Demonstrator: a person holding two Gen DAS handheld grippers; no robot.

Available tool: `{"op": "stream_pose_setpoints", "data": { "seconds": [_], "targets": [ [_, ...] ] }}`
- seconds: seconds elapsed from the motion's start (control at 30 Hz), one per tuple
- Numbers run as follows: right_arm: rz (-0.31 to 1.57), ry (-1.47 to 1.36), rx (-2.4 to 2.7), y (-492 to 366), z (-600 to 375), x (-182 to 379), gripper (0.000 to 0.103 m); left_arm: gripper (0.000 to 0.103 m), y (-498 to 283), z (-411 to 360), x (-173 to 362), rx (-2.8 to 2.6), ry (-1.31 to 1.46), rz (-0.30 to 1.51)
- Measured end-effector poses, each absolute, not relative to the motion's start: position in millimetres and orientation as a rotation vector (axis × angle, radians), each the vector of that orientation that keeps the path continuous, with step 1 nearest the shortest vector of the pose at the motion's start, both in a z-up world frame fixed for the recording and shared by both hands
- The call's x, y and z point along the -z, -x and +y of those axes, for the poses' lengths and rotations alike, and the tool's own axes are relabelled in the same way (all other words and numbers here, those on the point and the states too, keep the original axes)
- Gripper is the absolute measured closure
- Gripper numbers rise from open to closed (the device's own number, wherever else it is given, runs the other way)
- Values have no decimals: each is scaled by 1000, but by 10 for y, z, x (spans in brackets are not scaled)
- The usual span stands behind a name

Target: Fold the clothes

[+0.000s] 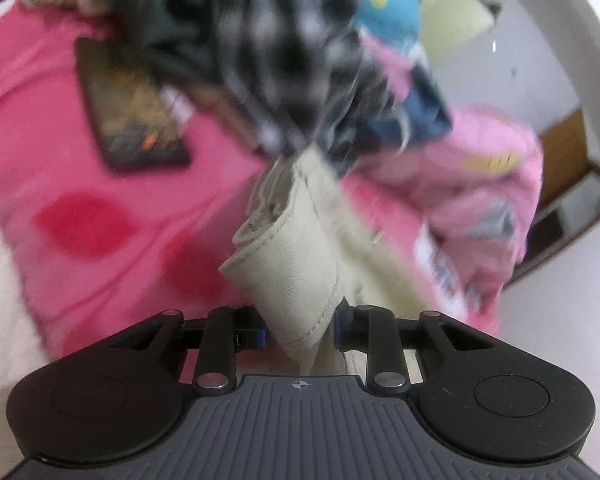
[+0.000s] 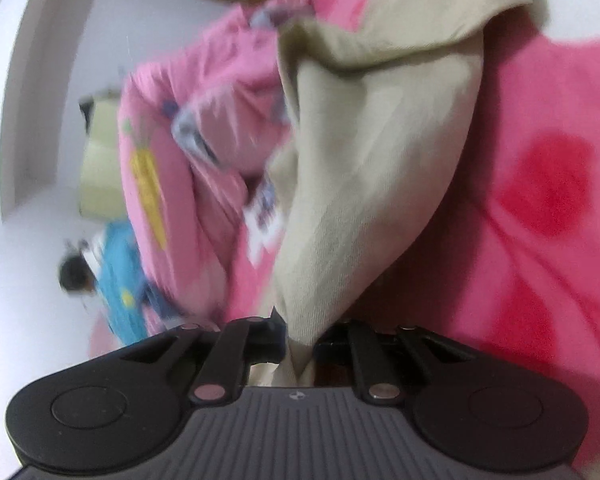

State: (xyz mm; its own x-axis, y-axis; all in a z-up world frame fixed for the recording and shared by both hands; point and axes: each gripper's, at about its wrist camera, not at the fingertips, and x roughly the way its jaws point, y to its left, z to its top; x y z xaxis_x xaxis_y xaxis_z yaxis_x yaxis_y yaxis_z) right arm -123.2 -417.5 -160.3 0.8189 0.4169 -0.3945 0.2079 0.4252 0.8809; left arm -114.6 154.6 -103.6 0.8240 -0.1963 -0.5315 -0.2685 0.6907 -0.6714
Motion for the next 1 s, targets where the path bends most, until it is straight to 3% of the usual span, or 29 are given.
{"op": "stream_pose_setpoints", "data": {
  "seconds": [0.1, 0.17, 0.27, 0.37, 0.53, 0.7, 0.8, 0.87, 1.0],
  "targets": [
    [680, -1082, -137, 1259, -4221, 1638, 80, 69, 1165, 1603, 1166, -12, 816, 639],
    [706, -989, -110, 1326, -4232, 1429, 52, 61, 1172, 1641, 1153, 16, 814, 642],
    [668, -706, -20, 1615, -4176, 997, 36, 45, 1258, 1685, 1046, 32, 755, 664],
    [607, -522, 69, 1855, -4053, 669, 34, 32, 1432, 1725, 925, 2, 655, 669],
    [491, -367, -153, 1578, -3386, 400, 34, 29, 1727, 1888, 717, -53, 582, 594],
    [481, -147, -475, 774, -2289, 409, 35, 24, 1455, 1869, 674, -25, 548, 528],
    [519, -3, -619, 362, -1562, 457, 36, 29, 1207, 1774, 733, 4, 512, 560],
    [546, 94, -674, 183, -1197, 505, 36, 40, 1164, 1751, 784, 28, 506, 568],
    [626, 259, -667, -36, -862, 709, 38, 49, 1167, 1746, 877, 92, 519, 574]
  ]
}}
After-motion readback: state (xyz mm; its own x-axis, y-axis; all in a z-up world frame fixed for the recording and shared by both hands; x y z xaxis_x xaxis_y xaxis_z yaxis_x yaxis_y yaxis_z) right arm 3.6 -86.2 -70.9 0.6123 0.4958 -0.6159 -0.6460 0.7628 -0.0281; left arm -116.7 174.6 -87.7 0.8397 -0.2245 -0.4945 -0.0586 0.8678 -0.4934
